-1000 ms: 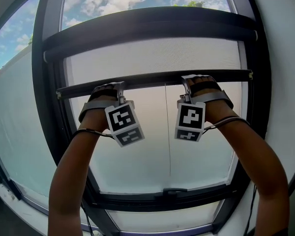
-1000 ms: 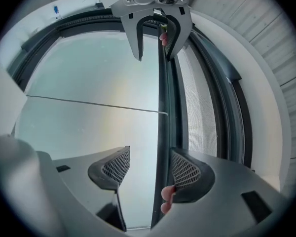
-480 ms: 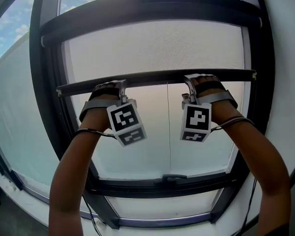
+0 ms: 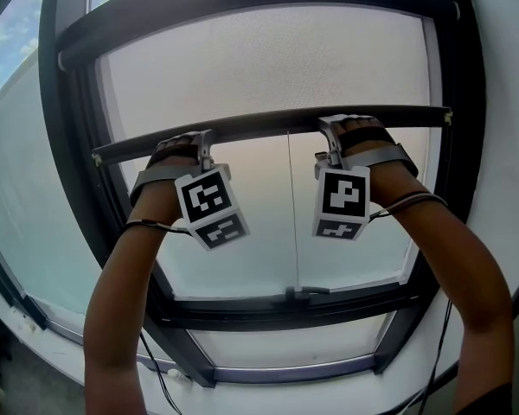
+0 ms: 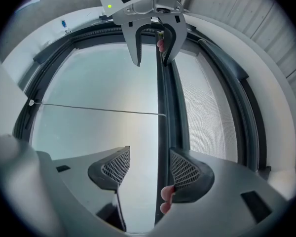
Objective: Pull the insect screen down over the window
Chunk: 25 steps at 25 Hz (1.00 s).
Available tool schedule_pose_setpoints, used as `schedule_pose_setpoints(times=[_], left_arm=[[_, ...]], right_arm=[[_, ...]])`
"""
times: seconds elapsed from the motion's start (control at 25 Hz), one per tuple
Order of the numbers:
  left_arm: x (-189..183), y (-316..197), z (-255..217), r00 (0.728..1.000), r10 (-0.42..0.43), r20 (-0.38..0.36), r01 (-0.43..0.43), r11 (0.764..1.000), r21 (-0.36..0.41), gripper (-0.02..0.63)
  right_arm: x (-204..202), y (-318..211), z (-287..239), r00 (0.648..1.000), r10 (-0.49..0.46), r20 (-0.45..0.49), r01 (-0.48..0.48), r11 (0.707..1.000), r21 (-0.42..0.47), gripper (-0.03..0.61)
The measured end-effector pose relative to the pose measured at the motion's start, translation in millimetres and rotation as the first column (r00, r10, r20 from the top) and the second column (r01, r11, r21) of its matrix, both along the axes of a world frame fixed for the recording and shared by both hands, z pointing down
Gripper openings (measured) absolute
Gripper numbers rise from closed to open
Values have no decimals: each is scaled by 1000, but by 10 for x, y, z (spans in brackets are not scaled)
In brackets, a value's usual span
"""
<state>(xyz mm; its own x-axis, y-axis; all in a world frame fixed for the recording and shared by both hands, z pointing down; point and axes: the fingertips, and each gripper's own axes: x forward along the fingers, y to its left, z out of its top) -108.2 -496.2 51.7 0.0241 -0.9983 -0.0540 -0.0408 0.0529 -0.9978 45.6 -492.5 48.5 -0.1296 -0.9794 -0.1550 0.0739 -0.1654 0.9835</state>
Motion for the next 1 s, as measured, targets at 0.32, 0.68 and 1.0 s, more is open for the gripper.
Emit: schedule_pose_setpoints(times=[0.32,0.68,1.0], left_arm=[[32,33,593,1000,12,15,-11,995,-99,244],[14,37,726,999,40,-13,-41,993,-115,244],[8,44,786,999,48,-13,-50,989,-138,244]], right_arm=[[21,32,589,999,-44,-7,43,997,-58,253],[9,28,709,1000,-28,8,29,995,-98,253],[-6,30,739,1000,-26,15,27,993,-117,253]])
